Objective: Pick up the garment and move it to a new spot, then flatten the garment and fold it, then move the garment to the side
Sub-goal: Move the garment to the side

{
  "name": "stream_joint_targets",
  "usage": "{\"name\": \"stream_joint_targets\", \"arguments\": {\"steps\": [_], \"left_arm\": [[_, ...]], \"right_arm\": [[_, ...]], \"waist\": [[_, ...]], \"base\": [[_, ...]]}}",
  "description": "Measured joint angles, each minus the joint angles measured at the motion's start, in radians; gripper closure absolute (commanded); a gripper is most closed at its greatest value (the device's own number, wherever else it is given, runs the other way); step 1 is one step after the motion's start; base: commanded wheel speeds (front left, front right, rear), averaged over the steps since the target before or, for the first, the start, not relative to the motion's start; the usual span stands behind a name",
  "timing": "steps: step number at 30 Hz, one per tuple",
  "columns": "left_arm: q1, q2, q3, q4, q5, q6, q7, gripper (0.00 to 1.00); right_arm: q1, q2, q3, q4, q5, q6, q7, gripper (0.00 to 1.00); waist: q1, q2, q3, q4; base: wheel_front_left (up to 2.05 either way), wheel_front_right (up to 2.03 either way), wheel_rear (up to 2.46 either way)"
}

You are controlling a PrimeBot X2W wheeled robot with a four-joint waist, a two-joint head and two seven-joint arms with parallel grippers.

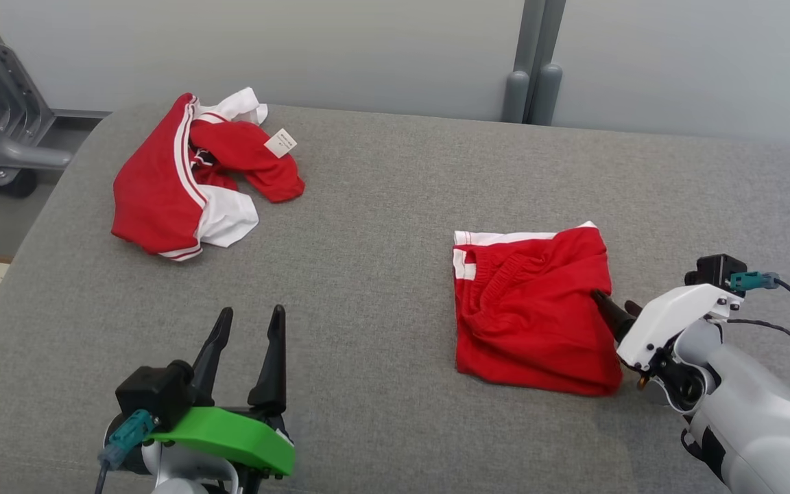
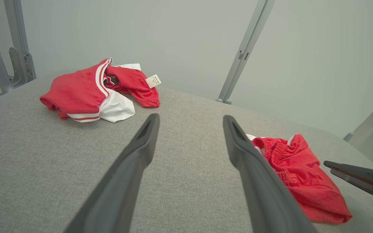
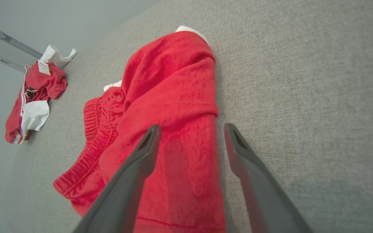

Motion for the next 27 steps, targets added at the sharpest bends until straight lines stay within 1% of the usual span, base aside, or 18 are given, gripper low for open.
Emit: {"name": "stream_joint_targets", "arguments": {"steps": [8, 14, 15, 16, 17, 18, 19, 20, 21, 22, 27], "left_arm": [[0.0, 0.0, 0.002, -0.009, 0.001, 0.003, 0.002, 0.0], [0.0, -0.001, 0.005, -0.011, 0.001, 0.003, 0.002, 0.0], [0.0, -0.001, 0.004, -0.011, 0.001, 0.003, 0.002, 0.0], [0.0, -0.001, 0.004, -0.012, 0.001, 0.003, 0.003, 0.0], [0.0, -0.001, 0.004, -0.012, 0.003, 0.003, 0.004, 0.0], [0.0, -0.001, 0.004, -0.012, 0.005, 0.003, 0.004, 0.0], [0.0, -0.001, 0.004, -0.013, 0.007, 0.003, 0.004, 0.0], [0.0, -0.001, 0.004, -0.014, 0.007, 0.003, 0.004, 0.0], [0.0, -0.001, 0.004, -0.016, 0.007, 0.003, 0.004, 0.0], [0.0, -0.001, 0.005, -0.017, 0.007, 0.003, 0.004, 0.0], [0.0, -0.001, 0.011, -0.024, 0.007, 0.003, 0.011, 0.0]], "right_arm": [[-0.002, 0.006, -0.012, 0.03, 0.016, -0.002, 0.018, 0.0], [-0.005, 0.028, -0.006, 0.044, 0.016, -0.001, 0.035, 0.0], [-0.006, 0.029, -0.004, 0.046, 0.016, -0.001, 0.036, 0.09], [-0.007, 0.029, 0.0, 0.048, 0.016, 0.0, 0.037, 0.35], [-0.009, 0.028, 0.002, 0.05, 0.015, 0.0, 0.039, 0.54], [-0.011, 0.029, 0.004, 0.051, 0.014, 0.0, 0.039, 0.58], [-0.014, 0.029, 0.006, 0.052, 0.014, 0.0, 0.039, 0.74], [-0.017, 0.029, 0.007, 0.053, 0.014, 0.0, 0.039, 0.8], [-0.023, 0.028, 0.01, 0.054, 0.012, 0.0, 0.039, 0.98], [-0.027, 0.028, 0.012, 0.054, 0.009, 0.0, 0.039, 1.0], [-0.045, 0.021, 0.017, 0.058, 0.005, 0.0, 0.044, 1.0]], "waist": [[0.0, 0.0, 0.016, 0.024], [0.0, 0.0, 0.023, 0.035], [0.0, 0.0, 0.023, 0.036], [0.0, 0.0, 0.023, 0.037], [0.0, 0.0, 0.023, 0.039], [0.0, 0.0, 0.024, 0.04], [0.0, 0.0, 0.024, 0.041], [0.0, 0.0, 0.024, 0.041], [0.0, 0.0, 0.024, 0.041], [0.0, 0.0, 0.025, 0.042], [0.0, 0.0, 0.028, 0.04]], "base": [[0.0, 0.0, 0.0], [0.0, 0.0, 0.0], [0.0, 0.0, 0.0], [0.0, 0.0, 0.0], [0.0, 0.0, 0.0], [0.0, 0.0, 0.0], [0.0, 0.0, 0.0], [0.0, 0.0, 0.0], [0.0, 0.0, 0.0], [0.0, 0.0, 0.0], [0.0, 0.0, 0.0]]}}
